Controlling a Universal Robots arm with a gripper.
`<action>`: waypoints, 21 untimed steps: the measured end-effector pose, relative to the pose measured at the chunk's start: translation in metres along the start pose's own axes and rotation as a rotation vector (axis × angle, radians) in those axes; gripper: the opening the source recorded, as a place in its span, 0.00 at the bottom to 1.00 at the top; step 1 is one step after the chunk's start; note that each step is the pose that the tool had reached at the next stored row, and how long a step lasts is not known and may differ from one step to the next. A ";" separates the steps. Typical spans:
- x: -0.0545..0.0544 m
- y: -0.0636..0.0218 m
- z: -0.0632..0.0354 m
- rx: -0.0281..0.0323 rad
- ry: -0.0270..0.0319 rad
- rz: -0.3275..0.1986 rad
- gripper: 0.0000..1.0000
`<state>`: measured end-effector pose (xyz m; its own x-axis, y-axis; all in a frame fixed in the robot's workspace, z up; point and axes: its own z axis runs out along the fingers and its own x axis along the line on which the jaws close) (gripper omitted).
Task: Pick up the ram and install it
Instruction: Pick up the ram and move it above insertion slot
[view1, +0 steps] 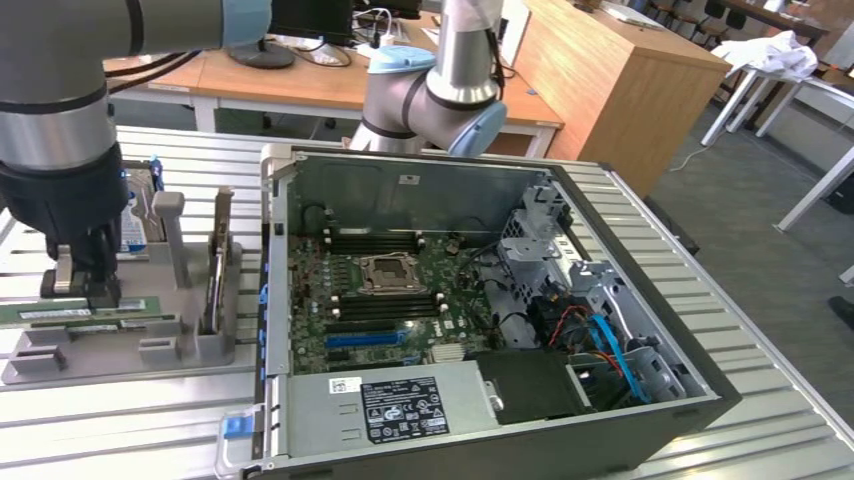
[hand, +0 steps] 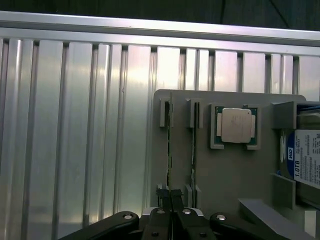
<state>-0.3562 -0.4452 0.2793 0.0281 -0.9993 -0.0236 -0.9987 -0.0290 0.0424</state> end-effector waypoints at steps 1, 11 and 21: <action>0.000 0.0001 -0.0029 -0.0001 0.0000 0.000 0.11; -0.001 0.0010 -0.0318 0.0001 0.0000 0.000 0.11; -0.001 0.0020 -0.0582 0.0000 0.0000 0.000 0.11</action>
<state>-0.3558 -0.4452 0.3376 0.0280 -0.9993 -0.0236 -0.9987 -0.0290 0.0424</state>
